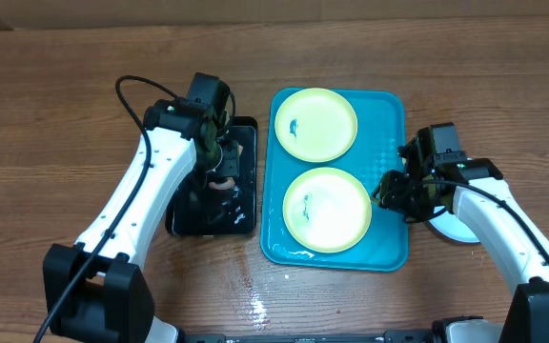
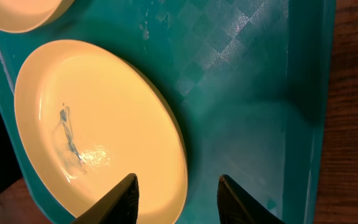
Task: Clean dirty plates on tray and stack at the side
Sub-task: 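Carry the sponge with the left gripper onto the lower yellow plate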
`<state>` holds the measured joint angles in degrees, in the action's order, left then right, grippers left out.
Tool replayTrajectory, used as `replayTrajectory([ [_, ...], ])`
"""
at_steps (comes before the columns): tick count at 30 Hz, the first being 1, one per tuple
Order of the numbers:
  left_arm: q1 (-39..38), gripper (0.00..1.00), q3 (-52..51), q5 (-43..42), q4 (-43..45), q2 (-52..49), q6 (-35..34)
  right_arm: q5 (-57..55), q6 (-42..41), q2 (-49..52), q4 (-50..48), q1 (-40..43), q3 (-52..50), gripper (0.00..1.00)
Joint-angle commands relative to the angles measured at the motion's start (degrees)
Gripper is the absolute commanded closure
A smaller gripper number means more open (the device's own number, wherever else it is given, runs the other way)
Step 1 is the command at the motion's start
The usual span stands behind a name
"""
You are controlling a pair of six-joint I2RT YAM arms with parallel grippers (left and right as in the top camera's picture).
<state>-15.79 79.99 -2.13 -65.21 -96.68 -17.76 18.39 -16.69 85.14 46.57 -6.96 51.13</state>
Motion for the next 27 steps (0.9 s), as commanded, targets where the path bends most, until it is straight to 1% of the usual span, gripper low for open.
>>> replayTrajectory([
  [1, -0.55, 0.96, 1.2, 0.35, -0.24, 2.05, 1.11, -0.72, 0.48, 0.85, -1.03, -1.16, -1.81, 0.58],
  [5, -0.92, 0.96, 1.2, -2.03, -0.09, 2.05, 1.14, -0.72, 0.24, 1.4, -4.26, -3.45, -4.46, 0.58],
  [9, -1.68, 0.96, 1.2, -1.99, 0.07, 2.05, 1.11, -0.74, 0.2, 2.23, -6.64, -6.03, -6.14, 0.58],
  [11, -2.08, 0.96, 1.2, -1.95, 0.15, 2.05, 1.14, -1.33, -0.33, 2.89, -7.32, -7.28, -6.23, 0.64],
  [14, -2.38, 0.96, 1.2, -1.99, 0.28, 2.05, 1.09, -6.4, -4.66, 4.2, -7.82, -8.55, -6.23, 0.71],
  [16, -2.56, 0.96, 1.2, -2.03, 0.28, 2.05, 1.07, -8.46, -6.08, 4.9, -8.15, -8.74, -6.23, 0.75],
  [21, -4.37, 0.96, 1.18, -4.63, 1.79, 2.03, 1.07, -8.44, -6.19, 5.11, -8.52, -8.74, -6.23, 0.89],
  [24, -6.58, 0.96, 1.18, -7.23, 4.39, 1.95, -0.04, -8.15, -6.84, 5.11, -8.74, -8.74, -6.23, 0.91],
  [26, -8.55, 0.96, 1.11, -9.99, 7.23, 1.62, -1.66, -8.11, -7.39, 5.11, -8.81, -8.74, -6.23, 0.96],
  [27, -10.14, 0.96, 1.05, -11.56, 9.27, 1.27, -3.08, -8.09, -7.39, 5.11, -8.83, -8.74, -6.23, 0.96],
])
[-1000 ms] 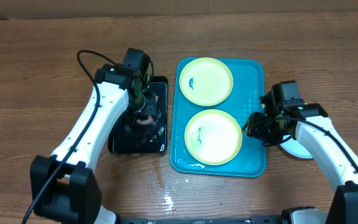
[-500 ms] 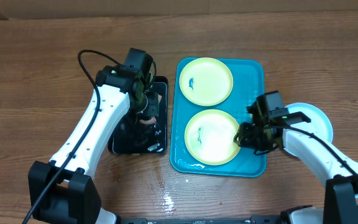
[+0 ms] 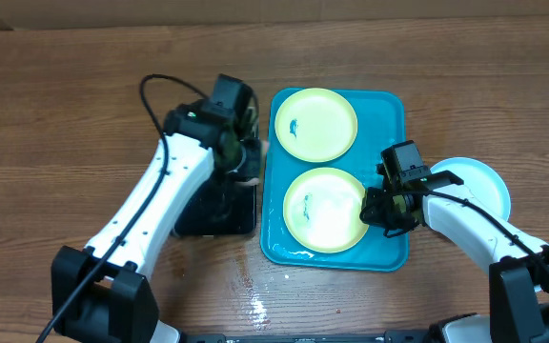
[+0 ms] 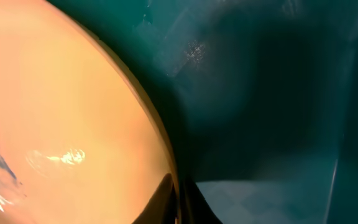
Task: Clean dirty plates on tray and stack at the side
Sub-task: 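Carry the sponge with the left gripper onto the lower yellow plate, then scrub the lower yellow plate with the sponge while right gripper holds rim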
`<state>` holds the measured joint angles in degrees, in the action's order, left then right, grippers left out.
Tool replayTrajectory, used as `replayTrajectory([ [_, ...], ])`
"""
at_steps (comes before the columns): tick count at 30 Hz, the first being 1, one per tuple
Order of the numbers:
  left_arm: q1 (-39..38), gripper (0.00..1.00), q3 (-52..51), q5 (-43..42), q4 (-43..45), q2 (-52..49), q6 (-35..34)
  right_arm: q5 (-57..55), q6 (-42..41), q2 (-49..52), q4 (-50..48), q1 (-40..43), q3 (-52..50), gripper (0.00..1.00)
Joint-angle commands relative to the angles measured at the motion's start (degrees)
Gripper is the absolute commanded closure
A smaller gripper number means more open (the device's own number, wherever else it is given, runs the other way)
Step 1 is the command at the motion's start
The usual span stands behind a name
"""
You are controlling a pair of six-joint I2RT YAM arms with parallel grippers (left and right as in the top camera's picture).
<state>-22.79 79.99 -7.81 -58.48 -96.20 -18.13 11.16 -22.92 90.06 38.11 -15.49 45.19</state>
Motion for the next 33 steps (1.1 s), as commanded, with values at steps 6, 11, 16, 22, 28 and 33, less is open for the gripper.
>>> replayTrajectory([
  [6, -11.45, 0.96, 0.2, -7.02, 9.81, -3.89, -9.86, -0.83, -1.36, 0.2, -0.26, -0.22, -0.28, 0.96],
  [11, -15.06, 0.96, 0.2, -8.0, 10.36, -11.93, -14.86, -0.83, -1.36, 0.2, -0.04, -0.22, -0.28, 0.96],
  [16, -15.45, 0.96, 0.2, -11.37, 10.51, -18.6, -14.91, -0.85, -1.36, 0.2, 0.04, -0.22, -0.28, 0.96],
  [22, -14.75, 0.96, 0.2, 0.96, 8.52, -20.7, -13.6, -0.83, -1.36, 0.2, 0.11, -0.22, -0.28, 0.96],
  [28, -14.19, 0.96, 0.55, 12.11, 6.05, -20.68, -12.63, -0.83, -1.36, 0.2, 0.13, -0.22, -0.28, 0.96],
  [33, -14.08, 0.96, 0.55, 18.78, 5.35, -20.68, -11.43, -0.85, -1.36, 0.17, 0.63, -0.22, -0.28, 0.96],
])
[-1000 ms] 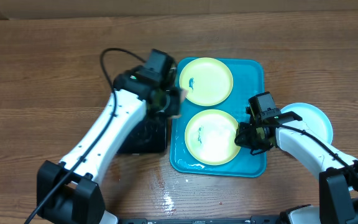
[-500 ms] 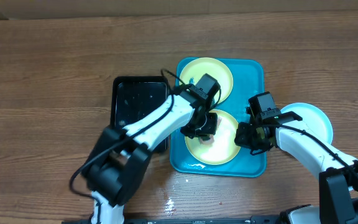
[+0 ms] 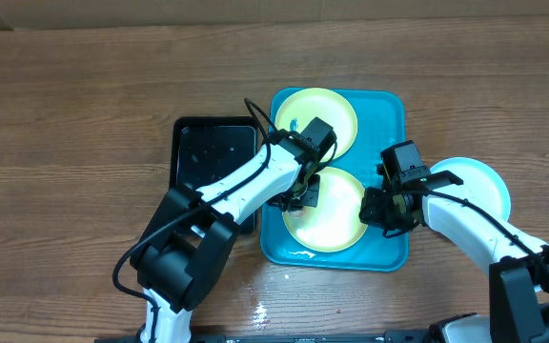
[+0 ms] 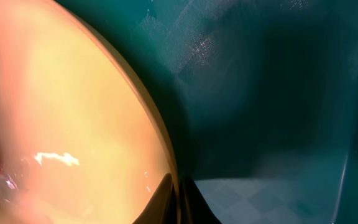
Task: Clean dirty plates on tray and stack at the side
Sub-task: 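Scrub the lower yellow plate with the sponge while right gripper holds rim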
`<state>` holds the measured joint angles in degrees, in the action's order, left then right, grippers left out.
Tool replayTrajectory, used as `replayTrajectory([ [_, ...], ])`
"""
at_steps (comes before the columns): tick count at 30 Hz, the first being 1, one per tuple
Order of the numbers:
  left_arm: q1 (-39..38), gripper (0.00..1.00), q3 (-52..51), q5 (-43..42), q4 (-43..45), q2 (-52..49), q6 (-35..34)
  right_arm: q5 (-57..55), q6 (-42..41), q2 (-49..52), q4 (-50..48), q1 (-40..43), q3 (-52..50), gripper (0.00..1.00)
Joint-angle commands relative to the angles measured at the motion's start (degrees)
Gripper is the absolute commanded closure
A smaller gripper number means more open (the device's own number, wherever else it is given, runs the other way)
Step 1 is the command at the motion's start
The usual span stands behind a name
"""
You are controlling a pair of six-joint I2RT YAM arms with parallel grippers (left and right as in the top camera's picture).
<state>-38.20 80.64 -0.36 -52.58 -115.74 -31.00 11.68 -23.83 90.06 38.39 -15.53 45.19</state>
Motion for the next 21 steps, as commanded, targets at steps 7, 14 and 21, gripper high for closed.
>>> replayTrajectory([
  [7, 1.42, 0.96, 0.57, 1.9, 0.02, -1.14, 2.78, -1.36, -0.44, 0.2, 0.66, -0.17, -0.28, 0.96],
  [14, 0.48, 0.96, 0.35, -22.53, 6.43, -1.16, 4.22, -1.36, -0.44, 0.2, 0.7, -0.17, -0.28, 0.96],
  [21, -1.51, 0.96, -0.59, -26.69, 5.86, -1.16, 4.0, -1.38, -0.44, 0.2, 1.38, -0.17, -0.28, 0.96],
])
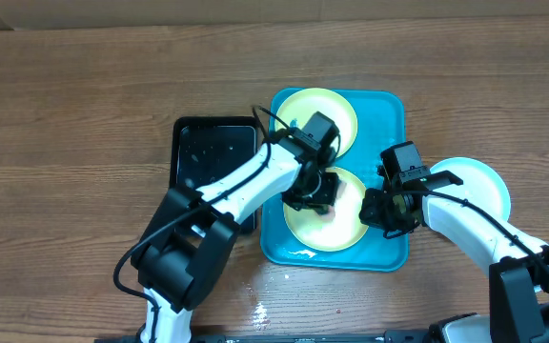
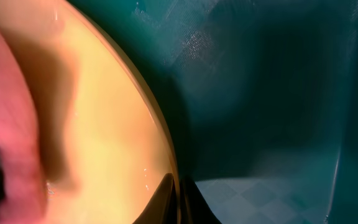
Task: Clean dirty plates on tray and stack at the side
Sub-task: 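Scrub the lower yellow plate with the sponge while right gripper holds rim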
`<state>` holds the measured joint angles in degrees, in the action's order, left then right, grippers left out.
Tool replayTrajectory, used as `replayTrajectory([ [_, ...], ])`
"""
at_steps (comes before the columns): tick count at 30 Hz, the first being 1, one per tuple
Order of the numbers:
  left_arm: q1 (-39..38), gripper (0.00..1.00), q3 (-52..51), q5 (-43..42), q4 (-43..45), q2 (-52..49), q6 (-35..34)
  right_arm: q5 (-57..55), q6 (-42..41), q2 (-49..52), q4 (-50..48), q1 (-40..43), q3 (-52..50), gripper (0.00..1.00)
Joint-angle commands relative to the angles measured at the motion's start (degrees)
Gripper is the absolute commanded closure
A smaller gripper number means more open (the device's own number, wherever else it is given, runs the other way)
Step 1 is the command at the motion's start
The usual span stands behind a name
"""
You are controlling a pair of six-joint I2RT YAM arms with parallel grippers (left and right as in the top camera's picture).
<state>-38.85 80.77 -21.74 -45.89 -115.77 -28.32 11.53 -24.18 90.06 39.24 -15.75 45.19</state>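
Observation:
Two yellow plates lie on the teal tray point(image 1: 395, 133). The far plate point(image 1: 337, 112) is partly under my left arm. My left gripper point(image 1: 319, 193) is down on the middle of the near plate point(image 1: 343, 231), shut on a pink sponge point(image 2: 11, 124) that presses on the plate's face. My right gripper point(image 1: 379, 211) is shut on the near plate's right rim point(image 2: 166, 162), one finger inside the rim and one outside. The plate's middle is hidden under the left gripper.
A black tray point(image 1: 213, 157) with wet patches sits left of the teal tray. A white plate point(image 1: 479, 186) lies on the wood right of the tray, behind my right arm. Drops of water lie on the table near the front edge point(image 1: 255, 307).
My left gripper has moved from the near plate's left part to its middle. The pink sponge now fills the left of the right wrist view. The right gripper still clamps the rim.
At first my left gripper held the sponge in the black tray and my right gripper stood open at the near plate's rim. Then the right gripper was shut on that rim. Later the left gripper was on the plate's left part, now on its middle.

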Motion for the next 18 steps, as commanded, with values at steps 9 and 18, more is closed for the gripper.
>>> replayTrajectory([
  [9, -0.39, 0.96, -4.28, 3.43, -6.69, -1.11, -4.15, -1.2, -0.09, 0.17, 0.94, 0.04, -0.28, 0.96],
  [18, 0.57, 0.96, 1.03, 23.58, -15.61, -1.11, -6.69, -1.22, -0.07, 0.2, 1.14, 0.04, -0.28, 0.96],
])
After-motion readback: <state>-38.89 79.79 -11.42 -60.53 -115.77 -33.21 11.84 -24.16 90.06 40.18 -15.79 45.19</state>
